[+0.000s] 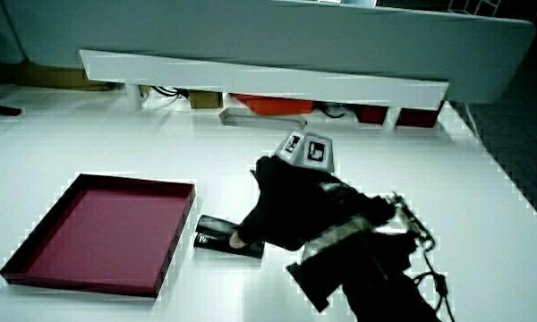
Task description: Pick stapper from desk
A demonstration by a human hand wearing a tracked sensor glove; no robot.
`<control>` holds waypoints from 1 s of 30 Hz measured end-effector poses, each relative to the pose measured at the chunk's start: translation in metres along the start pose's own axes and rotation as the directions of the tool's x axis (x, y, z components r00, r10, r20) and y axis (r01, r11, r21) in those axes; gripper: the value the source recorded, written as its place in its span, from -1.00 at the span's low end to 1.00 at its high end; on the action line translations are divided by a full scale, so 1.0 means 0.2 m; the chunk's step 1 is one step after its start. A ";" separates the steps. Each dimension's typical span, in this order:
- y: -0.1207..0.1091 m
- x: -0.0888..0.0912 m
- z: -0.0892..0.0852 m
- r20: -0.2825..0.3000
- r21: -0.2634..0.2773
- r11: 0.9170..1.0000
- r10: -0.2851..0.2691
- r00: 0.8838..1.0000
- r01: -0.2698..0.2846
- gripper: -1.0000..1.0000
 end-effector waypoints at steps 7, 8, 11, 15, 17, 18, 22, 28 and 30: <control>0.12 0.01 -0.06 -0.033 -0.043 0.999 0.004 0.999 -0.006 0.00; 0.14 0.01 -0.07 -0.028 -0.044 0.999 0.000 1.000 -0.002 0.00; 0.19 0.00 -0.10 -0.033 -0.062 0.998 0.002 0.999 -0.004 0.00; 0.27 0.03 -0.16 -0.041 -0.093 0.996 -0.013 0.999 0.009 0.00; 0.30 0.03 -0.18 -0.055 -0.104 0.995 -0.014 0.998 0.008 0.00; 0.31 0.04 -0.19 -0.046 -0.100 0.995 -0.026 0.999 0.022 0.00; 0.35 0.05 -0.21 -0.066 -0.107 0.994 -0.025 0.998 0.018 0.00; 0.39 0.06 -0.25 -0.076 -0.120 0.993 -0.021 0.997 0.012 0.00; 0.39 0.06 -0.24 -0.085 -0.093 0.996 -0.004 0.996 -0.004 0.00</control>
